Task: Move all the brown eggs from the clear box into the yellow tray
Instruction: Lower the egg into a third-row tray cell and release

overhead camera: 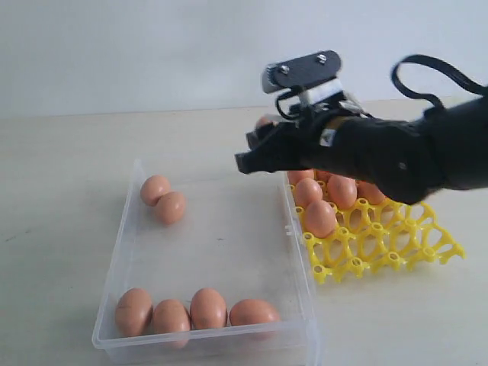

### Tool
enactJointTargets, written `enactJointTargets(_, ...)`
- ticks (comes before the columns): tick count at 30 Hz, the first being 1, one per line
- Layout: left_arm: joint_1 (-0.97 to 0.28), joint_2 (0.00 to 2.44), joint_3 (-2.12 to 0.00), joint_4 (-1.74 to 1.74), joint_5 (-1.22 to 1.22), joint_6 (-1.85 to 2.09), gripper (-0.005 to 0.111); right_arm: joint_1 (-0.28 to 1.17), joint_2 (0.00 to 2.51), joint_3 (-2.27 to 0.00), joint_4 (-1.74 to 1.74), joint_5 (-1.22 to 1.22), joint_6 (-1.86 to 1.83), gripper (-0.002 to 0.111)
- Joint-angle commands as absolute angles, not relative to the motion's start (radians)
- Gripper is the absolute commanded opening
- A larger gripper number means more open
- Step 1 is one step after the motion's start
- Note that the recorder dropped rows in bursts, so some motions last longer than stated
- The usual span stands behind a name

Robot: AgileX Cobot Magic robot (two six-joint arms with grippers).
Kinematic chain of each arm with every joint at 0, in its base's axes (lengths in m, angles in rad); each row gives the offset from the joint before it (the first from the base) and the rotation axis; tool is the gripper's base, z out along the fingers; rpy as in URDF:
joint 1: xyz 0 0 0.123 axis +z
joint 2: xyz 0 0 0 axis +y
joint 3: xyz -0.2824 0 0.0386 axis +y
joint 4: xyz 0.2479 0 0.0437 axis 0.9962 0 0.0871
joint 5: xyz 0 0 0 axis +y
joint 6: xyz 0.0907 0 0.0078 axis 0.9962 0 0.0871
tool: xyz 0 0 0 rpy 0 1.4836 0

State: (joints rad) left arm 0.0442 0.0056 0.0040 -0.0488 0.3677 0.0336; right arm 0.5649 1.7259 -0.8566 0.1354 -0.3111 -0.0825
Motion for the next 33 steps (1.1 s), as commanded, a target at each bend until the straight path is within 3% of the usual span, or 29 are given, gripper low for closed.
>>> enactJointTargets(1, 0.039, 0.000, 0.000, -0.054, 0.354, 0.028, 0.000, 0.514, 1.634, -0.656, 0.276, -0.462, -0.229, 0.000)
enactJointTargets(9, 0.039, 0.000, 0.000, -0.054, 0.354, 0.028, 0.000, 0.425, 1.603, -0.475, 0.312, -0.526, -0.070, 0.000)
enactJointTargets(16, 0.039, 0.000, 0.000, -0.054, 0.354, 0.028, 0.000, 0.364, 1.641, -0.473, 0.224, -0.565, 0.178, 0.001)
enactJointTargets(20, 0.039, 0.000, 0.000, -0.054, 0.354, 0.028, 0.000, 0.364, 1.685, -0.495, 0.204, -0.575, 0.186, 0.007)
enactJointTargets(29, 0.039, 0.000, 0.000, -0.054, 0.354, 0.028, 0.000, 0.364, 1.758, -0.585, 0.135, -0.496, 0.186, 0.008)
enactJointTargets(33, 0.039, 0.000, 0.000, -0.054, 0.354, 0.028, 0.000, 0.364, 1.769, -0.590, 0.130, -0.494, 0.184, 0.019)
